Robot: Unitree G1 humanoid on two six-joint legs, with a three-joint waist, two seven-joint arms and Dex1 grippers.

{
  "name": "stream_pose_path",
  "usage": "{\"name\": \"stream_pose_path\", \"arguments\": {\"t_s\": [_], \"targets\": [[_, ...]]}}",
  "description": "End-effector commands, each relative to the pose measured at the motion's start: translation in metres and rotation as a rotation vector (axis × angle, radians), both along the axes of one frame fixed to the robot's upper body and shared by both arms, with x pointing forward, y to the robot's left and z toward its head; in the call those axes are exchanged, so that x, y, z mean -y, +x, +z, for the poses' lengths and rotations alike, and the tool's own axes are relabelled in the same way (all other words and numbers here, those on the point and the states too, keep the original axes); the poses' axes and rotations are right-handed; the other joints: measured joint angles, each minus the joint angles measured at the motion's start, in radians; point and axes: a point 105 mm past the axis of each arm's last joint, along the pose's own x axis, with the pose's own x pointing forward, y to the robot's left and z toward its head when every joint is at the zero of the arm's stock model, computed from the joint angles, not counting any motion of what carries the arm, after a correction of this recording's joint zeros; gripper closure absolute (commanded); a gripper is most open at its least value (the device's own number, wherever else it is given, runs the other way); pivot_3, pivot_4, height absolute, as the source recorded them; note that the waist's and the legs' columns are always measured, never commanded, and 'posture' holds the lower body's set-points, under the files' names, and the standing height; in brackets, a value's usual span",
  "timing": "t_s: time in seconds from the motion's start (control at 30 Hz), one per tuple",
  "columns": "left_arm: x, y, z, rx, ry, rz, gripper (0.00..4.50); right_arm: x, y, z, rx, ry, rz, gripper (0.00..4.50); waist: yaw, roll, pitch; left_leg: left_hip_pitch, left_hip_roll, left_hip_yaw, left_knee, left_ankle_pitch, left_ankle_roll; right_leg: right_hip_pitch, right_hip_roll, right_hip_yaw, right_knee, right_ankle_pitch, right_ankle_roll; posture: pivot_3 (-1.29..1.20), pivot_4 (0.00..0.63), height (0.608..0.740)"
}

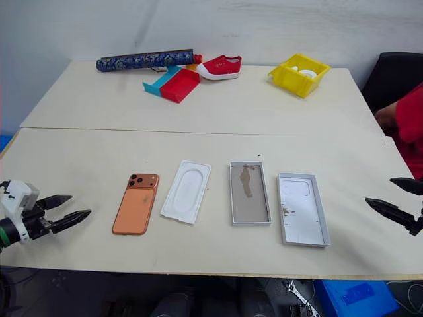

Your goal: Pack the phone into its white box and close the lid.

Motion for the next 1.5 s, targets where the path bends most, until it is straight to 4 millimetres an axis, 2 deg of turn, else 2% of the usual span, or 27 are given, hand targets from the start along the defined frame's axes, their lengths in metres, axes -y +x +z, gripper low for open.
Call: {"name": "stream_pose_path", "arguments": {"t_s": [0.03,0.17,0.57,0.67,0.8,1.03,1.1,1.27,1.37,1.5], "targets": [[-0.008,0.002,0.004,0.027,0.106,0.007,0.04,-0.007,0.002,0.008,0.035,-0.001,0.010,0.00,0.000,0.000,0.000,0.000,0.000,0.000,0.000,0.000,0.000,0.000,-0.001,-0.001,0.000,0.000,0.000,0.00,0.150,0.740],[-0.006,0.006,0.010,0.049,0.051,0.023,0.04,-0.012,0.003,0.015,0.044,0.008,0.010,0.00,0.000,0.000,0.000,-0.001,0.000,0.000,0.000,0.000,0.001,0.000,-0.005,-0.011,0.000,0.000,0.000,0.00,0.150,0.740],[-0.003,0.011,0.002,0.025,0.082,0.008,0.04,-0.019,0.003,0.015,0.043,-0.001,0.003,0.00,0.001,0.000,0.000,0.000,-0.001,0.000,0.000,0.000,0.001,0.000,-0.006,-0.013,0.000,0.000,0.000,0.00,0.150,0.740],[0.004,0.012,-0.005,0.001,0.103,-0.023,0.04,-0.020,0.004,0.017,0.055,-0.018,0.003,0.00,0.001,0.000,0.000,0.000,-0.001,0.000,0.000,0.000,0.001,0.000,-0.006,-0.014,0.000,0.000,0.000,0.00,0.150,0.740],[0.017,0.016,0.006,0.005,0.037,-0.066,0.04,-0.026,0.007,0.028,0.101,-0.038,0.005,0.00,0.000,0.000,0.000,0.000,-0.001,0.000,0.000,0.000,0.001,0.000,-0.006,-0.014,0.001,0.000,0.000,0.00,0.150,0.740],[0.055,0.018,0.024,-0.038,-0.068,-0.207,0.04,-0.078,0.004,0.034,0.112,-0.015,0.167,0.00,0.001,0.000,0.000,0.000,-0.001,0.000,0.001,0.000,0.000,0.000,-0.006,-0.015,0.005,0.000,0.001,0.00,0.150,0.740],[0.079,0.015,0.029,-0.078,-0.135,-0.299,0.04,-0.105,-0.002,0.032,0.096,0.004,0.262,0.00,0.001,0.000,0.000,0.000,-0.001,0.000,0.002,0.000,0.000,0.000,-0.006,-0.015,0.006,0.000,0.001,0.00,0.150,0.740],[0.119,0.008,0.028,-0.259,-0.251,-0.426,0.04,-0.147,-0.014,0.024,0.073,-0.010,0.429,0.00,0.003,-0.001,0.000,0.000,-0.001,0.000,0.003,0.000,0.000,0.000,-0.006,-0.015,0.007,0.000,0.001,0.00,0.150,0.740],[0.136,0.016,0.024,-0.372,-0.328,-0.409,0.04,-0.170,-0.021,0.020,0.070,-0.022,0.527,0.00,0.003,-0.001,0.000,0.000,-0.002,-0.001,0.004,0.000,0.000,0.000,-0.006,-0.016,0.007,0.001,0.001,0.00,0.150,0.740],[0.154,0.034,0.018,-0.472,-0.409,-0.362,0.04,-0.188,-0.028,0.014,0.057,-0.024,0.613,0.00,0.004,-0.002,0.000,0.000,-0.003,-0.001,0.006,0.001,-0.001,0.001,-0.006,-0.016,0.009,0.001,0.002,0.00,0.150,0.740]]}}
